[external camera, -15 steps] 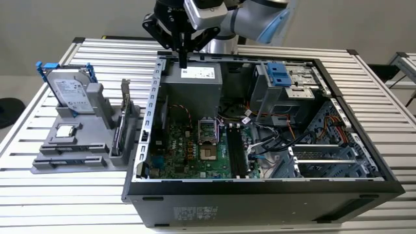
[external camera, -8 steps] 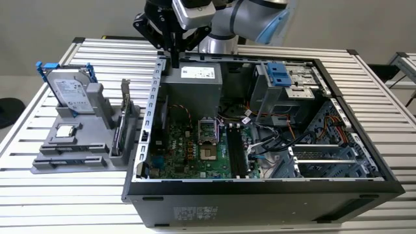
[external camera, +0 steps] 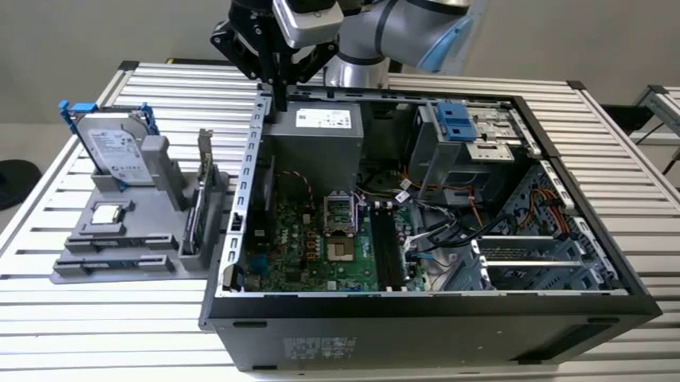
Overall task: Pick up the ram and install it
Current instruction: 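Reach for the ram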
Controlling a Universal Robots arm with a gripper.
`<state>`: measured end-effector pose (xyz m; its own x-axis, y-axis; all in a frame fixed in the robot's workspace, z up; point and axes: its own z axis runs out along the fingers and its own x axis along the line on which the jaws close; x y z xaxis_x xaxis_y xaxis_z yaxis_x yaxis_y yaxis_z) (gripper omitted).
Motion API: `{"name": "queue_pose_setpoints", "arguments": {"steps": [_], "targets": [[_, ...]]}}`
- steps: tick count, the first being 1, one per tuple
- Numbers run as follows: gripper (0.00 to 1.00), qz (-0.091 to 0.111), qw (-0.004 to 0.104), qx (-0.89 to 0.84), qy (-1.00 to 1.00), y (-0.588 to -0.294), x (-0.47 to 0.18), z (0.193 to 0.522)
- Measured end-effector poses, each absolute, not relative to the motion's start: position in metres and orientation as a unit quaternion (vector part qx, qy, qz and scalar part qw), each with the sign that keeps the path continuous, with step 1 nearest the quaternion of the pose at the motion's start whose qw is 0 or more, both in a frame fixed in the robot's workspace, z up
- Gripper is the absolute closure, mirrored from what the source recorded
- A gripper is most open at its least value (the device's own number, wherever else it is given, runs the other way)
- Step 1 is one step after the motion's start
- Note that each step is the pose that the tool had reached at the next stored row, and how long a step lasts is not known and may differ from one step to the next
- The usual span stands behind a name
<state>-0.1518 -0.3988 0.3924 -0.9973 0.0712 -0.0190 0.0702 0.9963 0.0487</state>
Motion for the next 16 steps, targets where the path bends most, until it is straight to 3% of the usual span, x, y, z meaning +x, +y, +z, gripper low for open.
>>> {"name": "queue_pose_setpoints", "arguments": {"steps": [16], "targets": [[1.0, 0.024, 0.01, 0.035, 0.999, -0.399, -0.172, 0.392]]}}
